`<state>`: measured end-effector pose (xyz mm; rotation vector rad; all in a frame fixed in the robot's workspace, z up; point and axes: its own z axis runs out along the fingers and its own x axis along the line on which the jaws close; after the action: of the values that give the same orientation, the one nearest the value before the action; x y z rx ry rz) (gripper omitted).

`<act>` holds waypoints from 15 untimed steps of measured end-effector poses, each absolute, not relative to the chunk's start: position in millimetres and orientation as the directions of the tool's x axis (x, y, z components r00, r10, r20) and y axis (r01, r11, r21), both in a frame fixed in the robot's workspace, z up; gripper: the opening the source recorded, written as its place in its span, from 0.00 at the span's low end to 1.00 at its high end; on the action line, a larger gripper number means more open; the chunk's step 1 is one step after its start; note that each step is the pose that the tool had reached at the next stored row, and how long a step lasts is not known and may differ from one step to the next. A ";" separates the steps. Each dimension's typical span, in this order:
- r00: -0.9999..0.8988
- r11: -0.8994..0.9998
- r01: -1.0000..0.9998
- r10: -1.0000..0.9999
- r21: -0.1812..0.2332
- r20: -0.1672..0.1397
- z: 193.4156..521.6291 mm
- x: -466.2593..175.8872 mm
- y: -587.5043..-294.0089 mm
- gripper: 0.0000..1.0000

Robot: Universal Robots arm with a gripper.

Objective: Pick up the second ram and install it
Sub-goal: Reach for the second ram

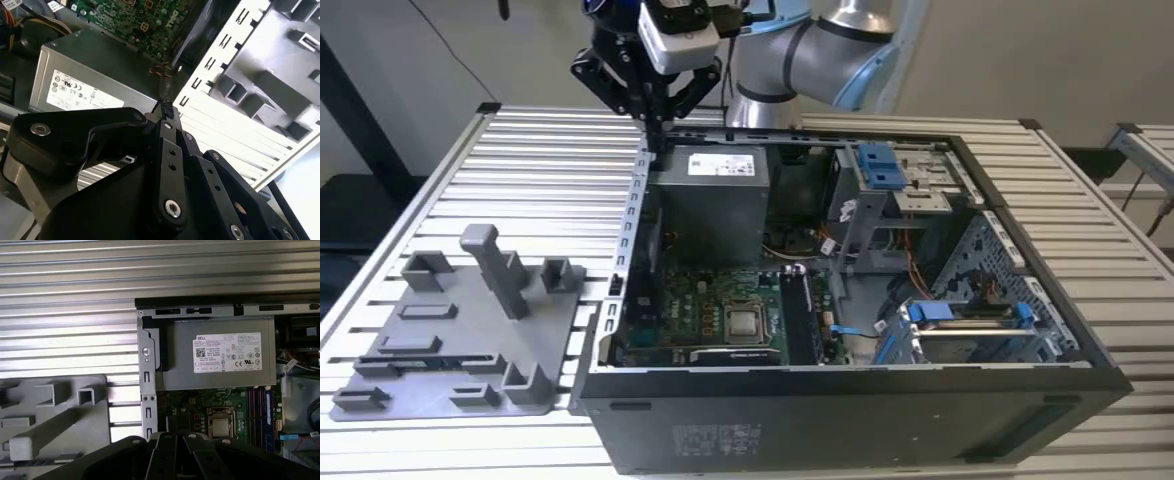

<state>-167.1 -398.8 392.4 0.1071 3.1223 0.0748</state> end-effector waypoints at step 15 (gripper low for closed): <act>-0.998 0.997 0.068 0.068 0.048 -0.003 391.1 -179.2 -398.8 0.11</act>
<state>-179.2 -398.8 391.1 0.1073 3.1343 0.0744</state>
